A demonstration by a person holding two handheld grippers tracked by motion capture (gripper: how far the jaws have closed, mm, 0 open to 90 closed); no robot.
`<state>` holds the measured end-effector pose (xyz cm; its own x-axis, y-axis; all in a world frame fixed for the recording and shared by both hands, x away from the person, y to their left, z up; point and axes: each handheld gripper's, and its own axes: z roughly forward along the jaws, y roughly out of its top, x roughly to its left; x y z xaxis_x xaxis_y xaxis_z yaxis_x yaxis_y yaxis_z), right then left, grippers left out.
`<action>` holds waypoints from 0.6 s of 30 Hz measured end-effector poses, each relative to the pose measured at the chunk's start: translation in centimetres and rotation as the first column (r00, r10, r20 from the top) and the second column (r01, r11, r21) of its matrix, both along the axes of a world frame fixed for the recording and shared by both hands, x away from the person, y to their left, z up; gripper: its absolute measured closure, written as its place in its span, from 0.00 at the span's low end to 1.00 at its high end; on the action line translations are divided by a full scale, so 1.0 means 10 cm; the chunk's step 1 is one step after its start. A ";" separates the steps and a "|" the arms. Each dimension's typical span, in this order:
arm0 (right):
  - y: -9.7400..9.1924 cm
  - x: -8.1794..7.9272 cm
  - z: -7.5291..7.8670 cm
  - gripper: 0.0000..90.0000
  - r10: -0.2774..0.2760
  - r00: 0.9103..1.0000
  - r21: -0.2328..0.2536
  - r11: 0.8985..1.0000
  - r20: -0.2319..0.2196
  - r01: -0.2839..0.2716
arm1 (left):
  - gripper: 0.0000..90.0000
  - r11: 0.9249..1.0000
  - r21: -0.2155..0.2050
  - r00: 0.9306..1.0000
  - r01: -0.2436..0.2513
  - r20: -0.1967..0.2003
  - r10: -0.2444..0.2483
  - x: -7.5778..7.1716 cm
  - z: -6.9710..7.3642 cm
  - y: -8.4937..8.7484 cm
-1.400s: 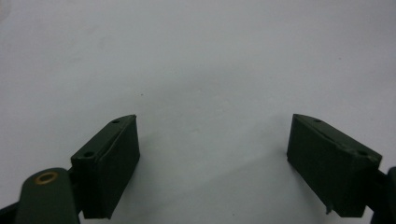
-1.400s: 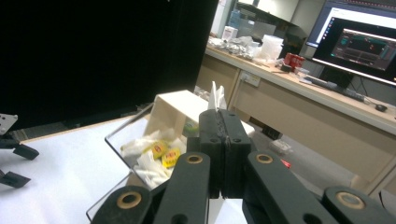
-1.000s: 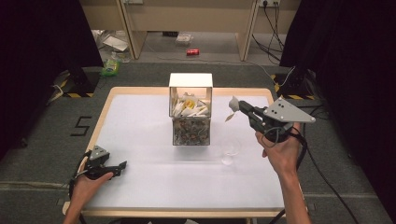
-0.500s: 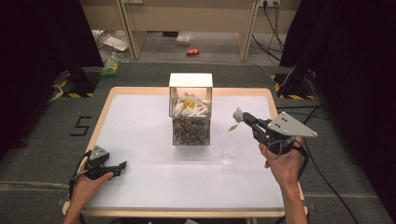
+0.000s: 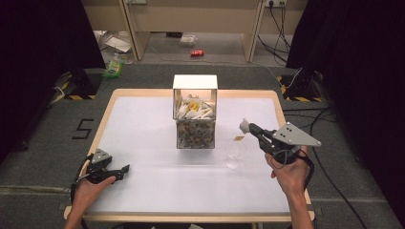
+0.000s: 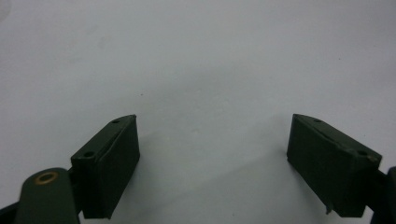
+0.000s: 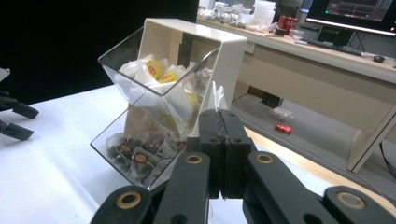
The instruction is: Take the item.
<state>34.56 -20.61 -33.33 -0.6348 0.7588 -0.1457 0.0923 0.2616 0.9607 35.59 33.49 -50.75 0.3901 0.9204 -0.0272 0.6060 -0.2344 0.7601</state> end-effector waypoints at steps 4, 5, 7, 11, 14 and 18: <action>-0.02 0.00 -0.05 1.00 0.000 1.000 -0.004 1.000 -0.009 0.000 | 0.18 1.000 0.000 1.000 0.000 0.000 0.000 0.00 0.00 0.00; -0.02 0.00 -0.06 1.00 -0.001 1.000 -0.009 1.000 -0.009 0.001 | 0.18 1.000 0.000 1.000 0.000 0.000 0.000 0.00 0.00 0.00; -0.03 0.00 -0.10 1.00 -0.003 1.000 -0.012 1.000 -0.020 0.003 | 0.18 1.000 0.000 1.000 0.000 0.000 0.000 0.00 0.00 0.00; -0.03 0.00 -0.19 1.00 -0.005 0.999 -0.017 1.000 -0.046 0.004 | 0.18 1.000 -0.001 1.000 0.000 0.000 0.000 0.00 0.00 0.00; -0.01 0.01 -0.27 1.00 0.000 0.998 -0.028 1.000 -0.067 -0.002 | 0.18 1.000 0.001 1.000 0.000 0.001 0.000 0.00 0.00 0.00; 0.04 0.04 -0.40 1.00 0.009 0.995 -0.043 0.999 -0.102 -0.014 | 0.18 1.000 0.001 1.000 0.000 0.000 0.000 0.00 0.00 0.00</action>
